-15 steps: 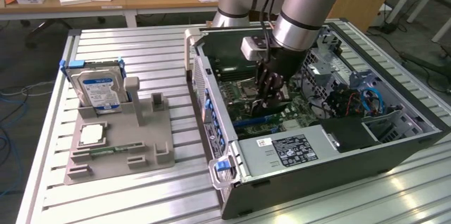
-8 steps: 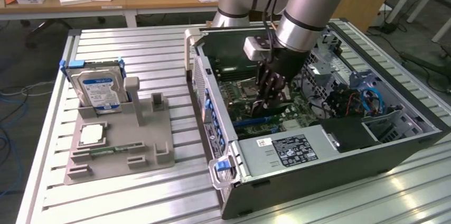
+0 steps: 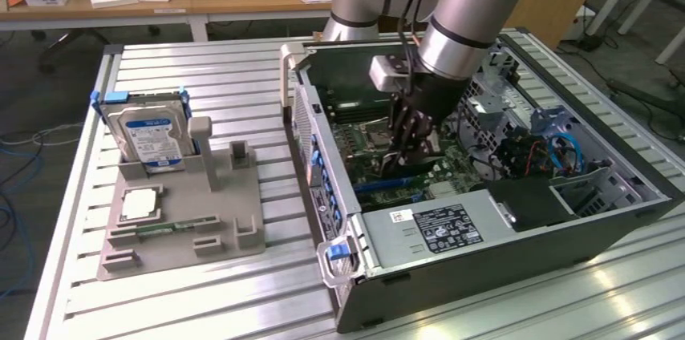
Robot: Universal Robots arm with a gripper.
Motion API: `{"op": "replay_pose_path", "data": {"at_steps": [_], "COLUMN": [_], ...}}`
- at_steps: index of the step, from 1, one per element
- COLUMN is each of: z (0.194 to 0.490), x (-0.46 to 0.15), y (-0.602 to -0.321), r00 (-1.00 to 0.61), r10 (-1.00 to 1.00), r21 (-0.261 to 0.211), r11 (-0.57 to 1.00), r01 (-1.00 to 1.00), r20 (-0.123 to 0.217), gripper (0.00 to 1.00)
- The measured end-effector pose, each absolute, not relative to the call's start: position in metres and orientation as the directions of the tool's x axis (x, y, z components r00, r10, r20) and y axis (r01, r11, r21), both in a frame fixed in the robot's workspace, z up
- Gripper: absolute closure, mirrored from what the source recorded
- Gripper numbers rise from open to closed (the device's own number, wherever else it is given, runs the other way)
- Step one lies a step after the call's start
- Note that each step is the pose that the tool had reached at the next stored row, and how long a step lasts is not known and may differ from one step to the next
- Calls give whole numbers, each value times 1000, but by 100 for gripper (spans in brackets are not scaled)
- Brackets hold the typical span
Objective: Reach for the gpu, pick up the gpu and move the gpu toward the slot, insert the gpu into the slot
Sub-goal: 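Insert the gpu into the slot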
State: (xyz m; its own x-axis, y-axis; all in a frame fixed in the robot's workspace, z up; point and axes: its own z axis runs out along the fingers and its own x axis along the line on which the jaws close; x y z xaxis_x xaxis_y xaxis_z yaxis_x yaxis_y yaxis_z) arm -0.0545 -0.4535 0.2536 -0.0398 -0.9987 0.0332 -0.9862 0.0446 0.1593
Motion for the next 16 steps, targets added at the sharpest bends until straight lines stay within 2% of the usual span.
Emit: {"op": "replay_pose_path", "data": {"at_steps": [16], "z": [248], "x": [-67], "y": [-454], "r00": [-49], "r10": [-998], "r21": [159], "r11": [53], "r01": [-986], "r20": [33], "gripper": [73]}}
